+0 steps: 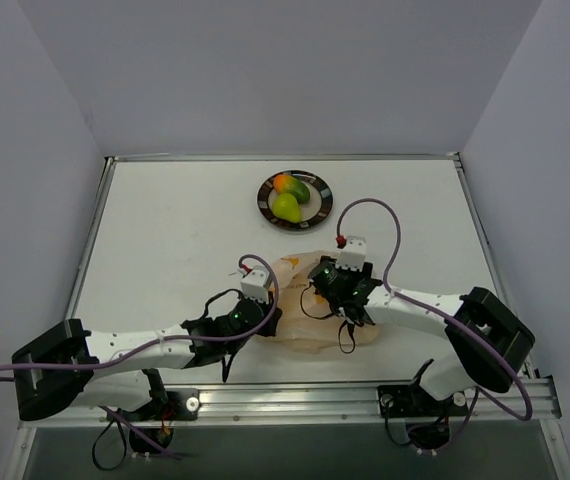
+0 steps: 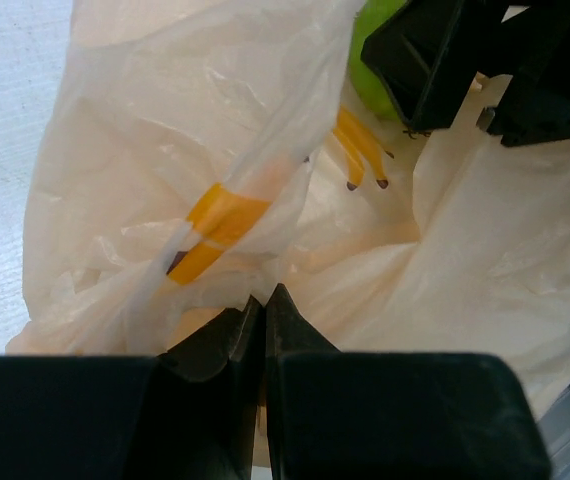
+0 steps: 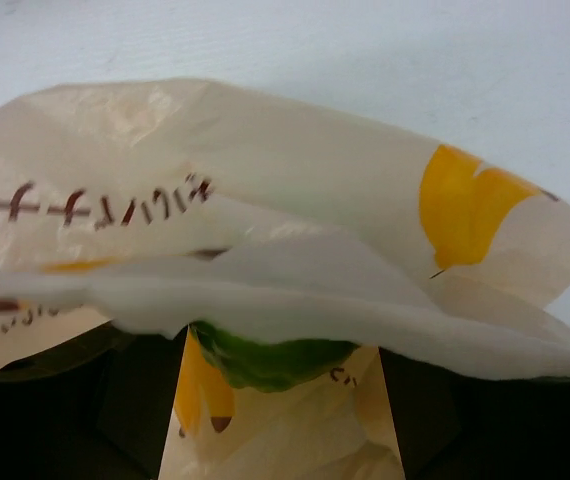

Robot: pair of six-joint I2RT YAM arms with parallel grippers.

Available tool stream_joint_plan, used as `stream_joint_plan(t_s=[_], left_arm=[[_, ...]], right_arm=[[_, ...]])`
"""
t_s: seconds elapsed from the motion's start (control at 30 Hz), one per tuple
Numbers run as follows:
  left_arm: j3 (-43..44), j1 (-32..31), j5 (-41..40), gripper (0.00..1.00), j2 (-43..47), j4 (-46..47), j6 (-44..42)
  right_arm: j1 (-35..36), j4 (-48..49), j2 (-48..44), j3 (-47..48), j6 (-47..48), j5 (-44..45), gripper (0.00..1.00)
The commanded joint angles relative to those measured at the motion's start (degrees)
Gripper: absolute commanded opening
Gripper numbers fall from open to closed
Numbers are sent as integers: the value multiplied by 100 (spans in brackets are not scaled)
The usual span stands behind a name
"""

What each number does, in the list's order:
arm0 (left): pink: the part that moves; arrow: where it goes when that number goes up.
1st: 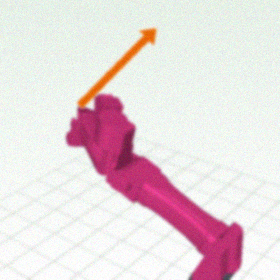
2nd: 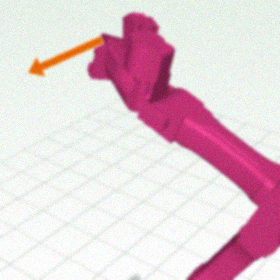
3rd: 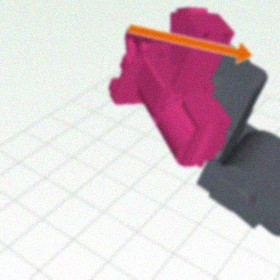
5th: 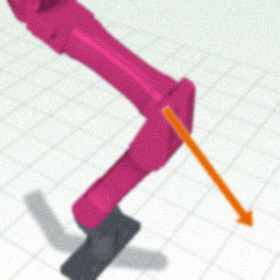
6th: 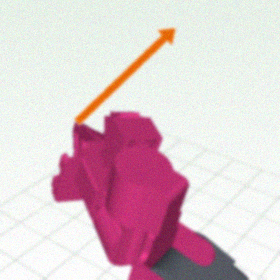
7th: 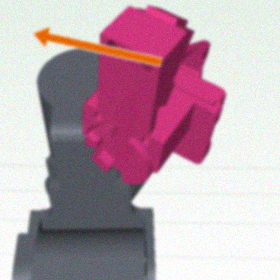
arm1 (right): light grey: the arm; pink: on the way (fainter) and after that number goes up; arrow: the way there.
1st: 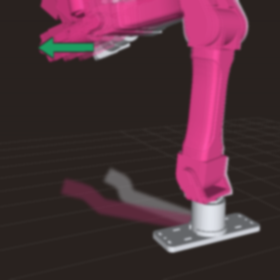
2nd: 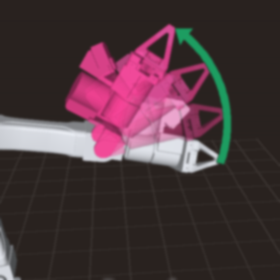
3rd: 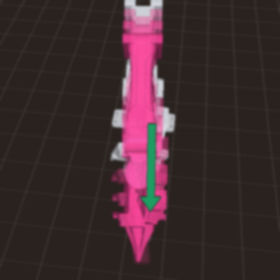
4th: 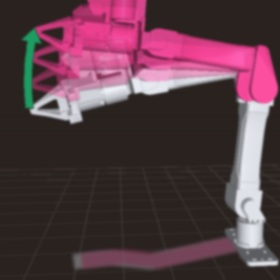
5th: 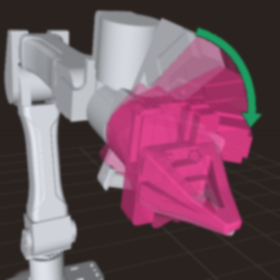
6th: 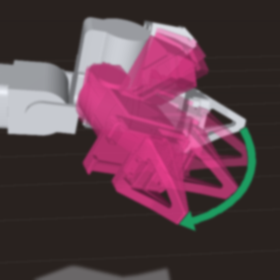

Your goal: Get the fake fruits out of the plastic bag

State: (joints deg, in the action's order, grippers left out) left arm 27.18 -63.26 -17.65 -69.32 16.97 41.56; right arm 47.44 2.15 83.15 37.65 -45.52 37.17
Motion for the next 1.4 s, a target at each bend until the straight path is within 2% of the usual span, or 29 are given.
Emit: stream_joint_plan(t_s=[0.0,0.2,0.37,0.5,0.7,0.9,1.0,1.1,1.17,1.23,1.37], left_arm=[[86,-28,-273,2,129,61,-78],[226,-28,-441,2,59,-88,-34],[305,-10,-617,2,41,-220,45],[349,7,-626,2,-55,-282,98],[394,16,-818,2,58,-572,151],[201,69,-1100,3,445,-1037,186],[86,77,-1109,2,603,-1240,273],[7,69,-1161,2,744,-1529,300],[7,60,-1241,2,849,-1688,300],[-37,60,-1250,2,894,-1688,291],[-81,60,-1153,2,859,-1688,274]], right_arm=[[466,479,-36,207,596,-140,43],[951,690,-431,296,1053,-798,41],[1206,1006,-1169,15,1291,-1430,41],[1215,1261,-1644,-135,1466,-1922,41],[1224,1410,-1723,32,1748,-2907,42],[1206,1279,-2206,434,1932,-2724,41],[1031,1025,-2251,822,2257,-2311,39],[312,910,-1971,1305,2477,-2319,39],[-345,1119,-1681,1561,2565,-2538,38],[-699,1496,-1338,1762,2591,-2600,38],[-1481,1911,-390,2192,2688,-2136,39]])
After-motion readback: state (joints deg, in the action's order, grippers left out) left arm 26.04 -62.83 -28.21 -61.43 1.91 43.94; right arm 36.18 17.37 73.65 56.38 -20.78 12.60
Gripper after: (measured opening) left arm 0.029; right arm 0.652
